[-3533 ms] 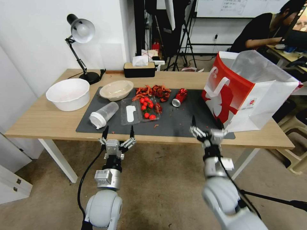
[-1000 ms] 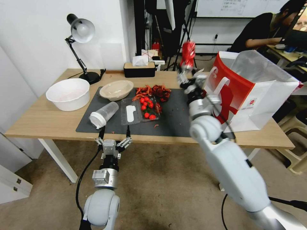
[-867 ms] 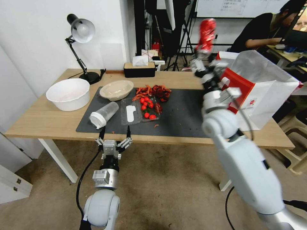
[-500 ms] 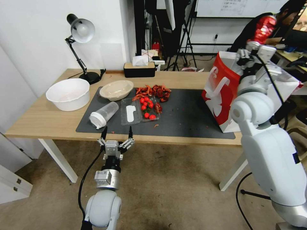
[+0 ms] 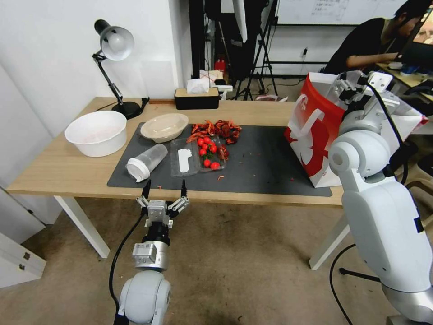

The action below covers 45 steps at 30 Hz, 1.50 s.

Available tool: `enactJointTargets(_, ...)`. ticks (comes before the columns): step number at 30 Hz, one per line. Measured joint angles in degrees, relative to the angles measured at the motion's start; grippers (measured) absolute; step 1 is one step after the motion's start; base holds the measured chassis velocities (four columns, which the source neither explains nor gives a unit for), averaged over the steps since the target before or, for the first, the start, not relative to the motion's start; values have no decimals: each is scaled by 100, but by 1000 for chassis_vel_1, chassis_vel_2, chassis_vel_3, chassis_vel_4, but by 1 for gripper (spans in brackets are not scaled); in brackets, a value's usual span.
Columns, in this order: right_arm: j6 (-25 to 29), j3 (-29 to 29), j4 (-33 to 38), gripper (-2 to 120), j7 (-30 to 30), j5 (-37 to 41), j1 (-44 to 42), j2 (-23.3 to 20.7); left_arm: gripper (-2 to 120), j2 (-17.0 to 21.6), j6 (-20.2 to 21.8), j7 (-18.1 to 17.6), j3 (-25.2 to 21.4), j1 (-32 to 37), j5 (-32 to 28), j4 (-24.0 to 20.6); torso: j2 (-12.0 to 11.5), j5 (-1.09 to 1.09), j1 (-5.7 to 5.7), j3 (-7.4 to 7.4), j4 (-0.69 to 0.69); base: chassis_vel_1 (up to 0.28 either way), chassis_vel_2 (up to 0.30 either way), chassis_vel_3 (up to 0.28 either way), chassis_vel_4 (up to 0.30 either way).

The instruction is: Pick up the trash from the table and place it into the takeout bag.

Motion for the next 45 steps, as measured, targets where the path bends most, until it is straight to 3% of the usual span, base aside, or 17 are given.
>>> enactJointTargets(2,35,-1,6,100,-11,33,1,0,99,0,-6,0,-2,8,0,-2,0,0,0,0,-1,0,0,0,0)
enactJointTargets(4,629,-17,41,100,-249,264,8,-2,99,0,-12,0,-1,12,0,-5,0,0,0,0,0,0,0,0,0)
enactJointTargets(5,1142,-9,126,100,-645,500,-23,-11,99,0,-13,-1,0,12,0,-5,0,-1,0,0,1,0,0,0,0)
enactJointTargets(6,1142,-9,126,100,-645,500,-23,-11,99,0,-13,-1,0,12,0,-5,0,-1,0,0,1,0,0,0,0)
enactJointTargets(9,2383,48,488,100,-2210,715,-621,-161,99,-1,-24,-3,3,18,0,-8,0,0,-1,-1,-3,0,0,0,0)
enactJointTargets(10,2383,48,488,100,-2210,715,-621,-161,99,-1,-24,-3,3,18,0,-8,0,0,-1,-1,-3,0,0,0,0)
enactJointTargets(13,3156,-217,841,100,-3196,290,-1635,-274,99,0,-35,-3,9,10,1,-8,0,1,0,-1,1,0,0,0,0)
enactJointTargets(14,3156,-217,841,100,-3196,290,-1635,-274,99,0,-35,-3,9,10,1,-8,0,1,0,-1,1,0,0,0,0)
enactJointTargets(17,3973,-376,808,100,-3708,-868,-2701,-285,99,0,-40,-3,14,-8,-1,6,1,1,0,-1,-1,0,0,0,0)
enactJointTargets(23,4540,-362,724,100,-3587,-1693,-3723,-158,99,0,-47,-4,6,-18,-16,25,1,0,-1,-1,-1,0,0,0,0)
enactJointTargets(29,4780,-197,686,100,-2773,-2365,-4509,46,99,0,-51,-6,1,-36,-29,41,1,0,-1,-1,0,0,0,0,0)
enactJointTargets(35,4974,-225,462,100,-2265,-2475,-4973,196,99,0,-66,-9,0,-42,-33,61,1,0,0,-1,-2,0,0,0,0)
enactJointTargets(45,5125,-326,155,100,-2060,-2397,-5034,361,99,0,-71,-11,-4,-49,-37,62,0,0,0,0,0,0,0,0,0)
